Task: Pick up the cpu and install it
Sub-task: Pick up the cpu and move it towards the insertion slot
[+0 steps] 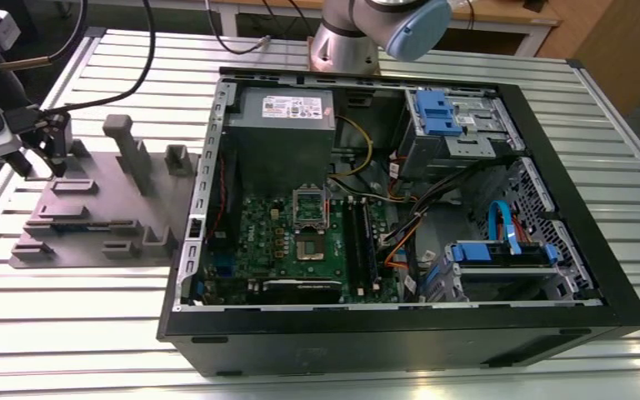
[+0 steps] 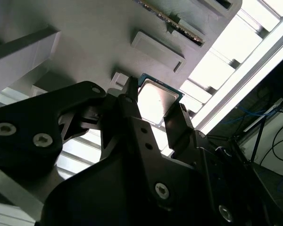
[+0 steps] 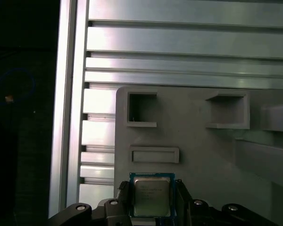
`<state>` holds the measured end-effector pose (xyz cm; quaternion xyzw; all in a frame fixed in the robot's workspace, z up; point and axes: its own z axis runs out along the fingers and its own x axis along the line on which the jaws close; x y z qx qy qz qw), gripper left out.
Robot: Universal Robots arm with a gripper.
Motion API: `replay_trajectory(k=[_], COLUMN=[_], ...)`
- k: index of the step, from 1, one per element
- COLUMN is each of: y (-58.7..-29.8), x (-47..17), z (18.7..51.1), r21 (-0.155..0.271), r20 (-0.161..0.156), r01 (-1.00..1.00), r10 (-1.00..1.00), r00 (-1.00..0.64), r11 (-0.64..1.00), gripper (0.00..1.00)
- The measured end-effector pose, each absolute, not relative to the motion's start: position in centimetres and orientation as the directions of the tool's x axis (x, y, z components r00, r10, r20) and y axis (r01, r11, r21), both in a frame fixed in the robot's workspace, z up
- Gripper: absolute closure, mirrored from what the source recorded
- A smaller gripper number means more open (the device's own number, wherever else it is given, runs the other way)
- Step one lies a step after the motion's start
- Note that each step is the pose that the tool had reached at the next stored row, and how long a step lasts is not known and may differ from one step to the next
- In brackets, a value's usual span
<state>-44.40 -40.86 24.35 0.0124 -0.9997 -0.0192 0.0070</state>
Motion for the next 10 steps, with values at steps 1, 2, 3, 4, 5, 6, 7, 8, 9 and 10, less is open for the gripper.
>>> replay_trajectory(k=[1,2,3,4,5,6,7,8,9,10], y=[-40.87,-40.87,-40.86,-40.86,-40.86,-40.86,-40.86,-40.86,-40.86,-40.86], x=[-44.41,-44.4,-44.4,-44.4,-44.4,-44.4,-44.4,-44.4,-44.4,-44.4], z=[24.45,24.58,24.76,24.94,25.07,25.08,25.08,25.08,25.08,25.09], r21=[0.038,0.039,0.039,0.039,0.039,0.039,0.039,0.039,0.039,0.039], r20=[0.014,0.014,0.014,0.013,0.013,0.013,0.013,0.013,0.013,0.013], r01=[-0.025,-0.025,-0.025,-0.025,-0.025,-0.025,-0.025,-0.025,-0.025,-0.025], r10=[-0.025,-0.025,-0.025,-0.025,-0.025,-0.025,-0.025,-0.025,-0.025,-0.025], r00=[-1.0,-1.0,-1.0,-1.0,-1.0,-1.0,-1.0,-1.0,-1.0,-1.0], r11=[0.999,0.999,0.999,0.999,0.999,0.999,0.999,0.999,0.999,0.999], gripper=[0.53,0.53,0.53,0.53,0.53,0.53,0.53,0.53,0.53,0.53])
